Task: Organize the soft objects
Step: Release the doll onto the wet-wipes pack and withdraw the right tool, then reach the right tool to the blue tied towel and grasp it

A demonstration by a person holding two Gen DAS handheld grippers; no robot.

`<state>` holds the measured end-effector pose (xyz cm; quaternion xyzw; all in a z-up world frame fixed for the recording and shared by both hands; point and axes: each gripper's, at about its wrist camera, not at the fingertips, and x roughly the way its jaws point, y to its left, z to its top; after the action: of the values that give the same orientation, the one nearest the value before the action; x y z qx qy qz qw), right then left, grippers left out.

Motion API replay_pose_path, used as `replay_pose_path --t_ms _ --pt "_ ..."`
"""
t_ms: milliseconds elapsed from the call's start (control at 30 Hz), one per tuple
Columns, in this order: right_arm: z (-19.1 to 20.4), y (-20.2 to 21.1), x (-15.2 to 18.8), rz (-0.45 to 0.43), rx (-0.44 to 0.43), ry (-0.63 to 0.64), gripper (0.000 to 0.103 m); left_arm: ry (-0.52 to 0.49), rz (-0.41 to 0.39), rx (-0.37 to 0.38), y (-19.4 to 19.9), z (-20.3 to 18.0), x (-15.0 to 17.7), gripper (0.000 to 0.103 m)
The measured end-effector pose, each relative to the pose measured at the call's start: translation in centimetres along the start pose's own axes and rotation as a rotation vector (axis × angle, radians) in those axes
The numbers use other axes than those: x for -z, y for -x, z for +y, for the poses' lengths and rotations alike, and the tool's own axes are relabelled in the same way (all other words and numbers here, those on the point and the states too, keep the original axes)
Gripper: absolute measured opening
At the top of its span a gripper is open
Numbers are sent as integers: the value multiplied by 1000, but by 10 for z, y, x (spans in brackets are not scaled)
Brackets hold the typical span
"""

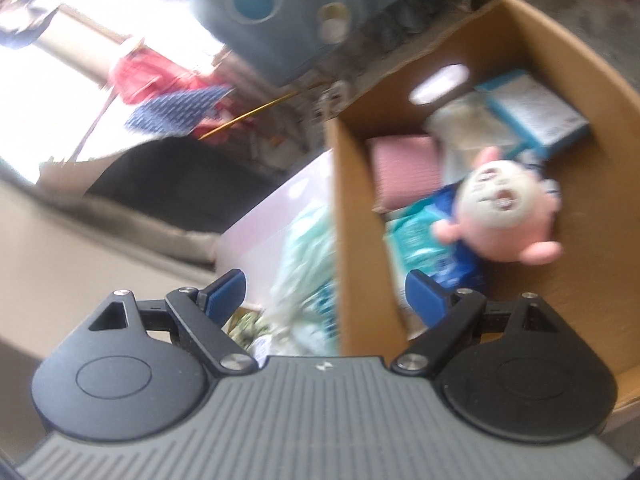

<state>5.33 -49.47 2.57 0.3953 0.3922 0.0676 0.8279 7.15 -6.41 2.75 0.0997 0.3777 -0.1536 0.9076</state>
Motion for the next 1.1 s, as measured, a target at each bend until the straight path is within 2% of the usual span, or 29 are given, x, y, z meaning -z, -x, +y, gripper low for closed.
replay_pose_path --t_ms 367,500,667,833,967,1100 --pt "116 -29 35 99 -101 291 88 93 -26 -99 20 47 10 78" --pt "146 -38 50 123 -116 372 89 119 -41 -135 25 61 19 78" --pt "174 -63 67 179 -152 442 90 200 -85 -199 27 92 42 78" --pt "198 -114 82 270 -186 459 90 287 -103 -318 16 130 59 78" --pt "220 -171 88 346 -239 469 90 322 -164 -380 7 154 66 78" --pt "243 -243 91 426 -282 466 90 322 -179 -379 -13 169 69 75"
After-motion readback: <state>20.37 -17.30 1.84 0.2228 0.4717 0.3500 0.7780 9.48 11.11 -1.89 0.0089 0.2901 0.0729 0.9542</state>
